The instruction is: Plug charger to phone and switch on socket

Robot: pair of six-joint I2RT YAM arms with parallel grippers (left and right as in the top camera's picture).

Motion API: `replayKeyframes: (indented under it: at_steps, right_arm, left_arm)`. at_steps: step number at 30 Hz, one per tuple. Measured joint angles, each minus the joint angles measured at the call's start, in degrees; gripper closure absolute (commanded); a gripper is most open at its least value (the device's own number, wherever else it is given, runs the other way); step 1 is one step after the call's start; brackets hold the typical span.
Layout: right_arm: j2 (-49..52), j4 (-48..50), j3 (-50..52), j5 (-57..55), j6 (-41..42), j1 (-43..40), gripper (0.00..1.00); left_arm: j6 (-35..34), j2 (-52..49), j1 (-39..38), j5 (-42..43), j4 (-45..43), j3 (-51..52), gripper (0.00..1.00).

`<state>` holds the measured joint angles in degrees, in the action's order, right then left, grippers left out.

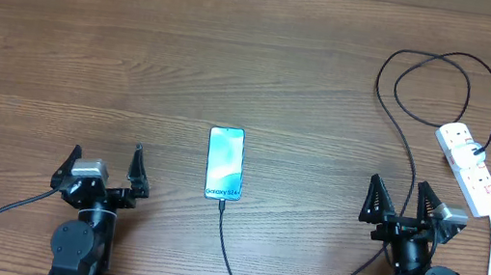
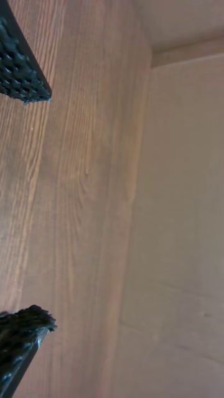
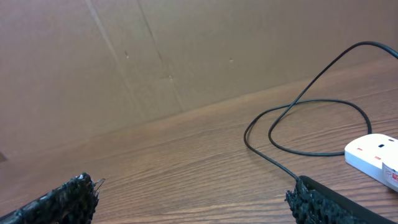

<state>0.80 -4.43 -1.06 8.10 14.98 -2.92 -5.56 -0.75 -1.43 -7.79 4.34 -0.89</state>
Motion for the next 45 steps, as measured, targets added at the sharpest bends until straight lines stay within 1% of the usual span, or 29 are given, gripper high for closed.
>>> replayKeyframes:
  at_steps: [5,12,45]
  right_arm:
    - [0.00,-0.02,0.00,0.00,0.02,0.02,0.00]
    - [0.00,0.00,0.00,0.00,0.00,0.00,0.00]
    - [0.00,0.00,0.00,-0.02,0.00,0.02,0.00]
  left_arm:
    - [2.89,0.00,1.51,3.32,0.33,0.07,0.01]
    - [4.28,0.00,1.55,5.05,0.35,0.13,0.00]
    - [4.50,0.00,1.55,5.68,0.33,0.17,0.00]
